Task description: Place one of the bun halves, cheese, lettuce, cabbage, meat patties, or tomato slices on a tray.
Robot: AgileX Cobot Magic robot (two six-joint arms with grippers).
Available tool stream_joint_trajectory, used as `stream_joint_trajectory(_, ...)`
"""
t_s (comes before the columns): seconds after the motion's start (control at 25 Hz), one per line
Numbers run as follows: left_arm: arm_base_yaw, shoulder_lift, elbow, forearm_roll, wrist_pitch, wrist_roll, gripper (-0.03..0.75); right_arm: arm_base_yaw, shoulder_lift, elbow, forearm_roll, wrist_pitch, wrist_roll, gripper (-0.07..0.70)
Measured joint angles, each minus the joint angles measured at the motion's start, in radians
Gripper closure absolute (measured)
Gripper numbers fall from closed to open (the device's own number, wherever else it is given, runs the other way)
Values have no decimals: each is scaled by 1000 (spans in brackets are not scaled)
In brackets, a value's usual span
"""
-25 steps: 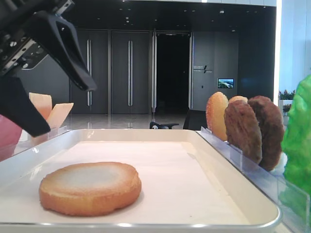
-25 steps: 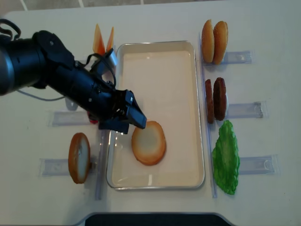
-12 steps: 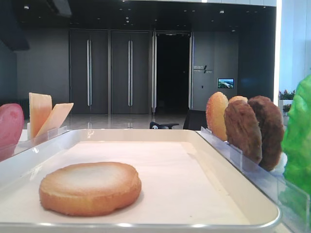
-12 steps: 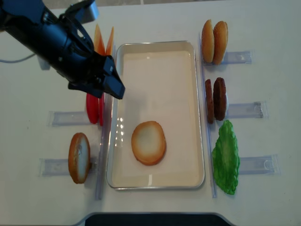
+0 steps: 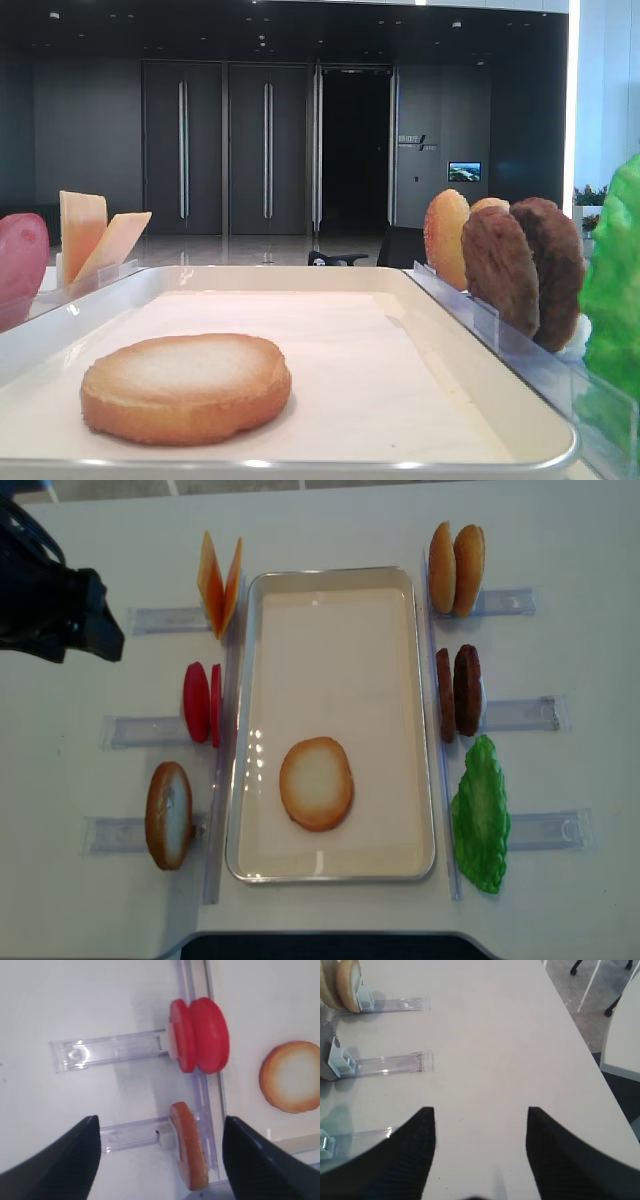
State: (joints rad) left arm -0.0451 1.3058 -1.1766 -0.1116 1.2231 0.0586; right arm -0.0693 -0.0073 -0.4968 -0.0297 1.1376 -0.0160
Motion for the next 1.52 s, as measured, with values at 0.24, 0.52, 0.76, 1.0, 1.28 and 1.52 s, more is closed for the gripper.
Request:
stream_joint_trajectory(0.24,30,-82,1,86,11,-14,139,0,0,0,0,0,0,216)
stream_joint_trajectory(0.52,30,-249,154,112,13,-36,139,0,0,0,0,0,0,216)
stream_joint_trajectory(0.76,30,-452,351,105,16,-47,139,0,0,0,0,0,0,216)
stream_joint_trajectory(1.0,30,-690,521,105,17,-59,139,0,0,0,0,0,0,216)
stream_joint_trajectory(1.28,30,-964,665,112,-23,-59,139,0,0,0,0,0,0,216)
stream_joint_trajectory(1.52,30,-1184,689,112,-84,-66,139,0,0,0,0,0,0,216)
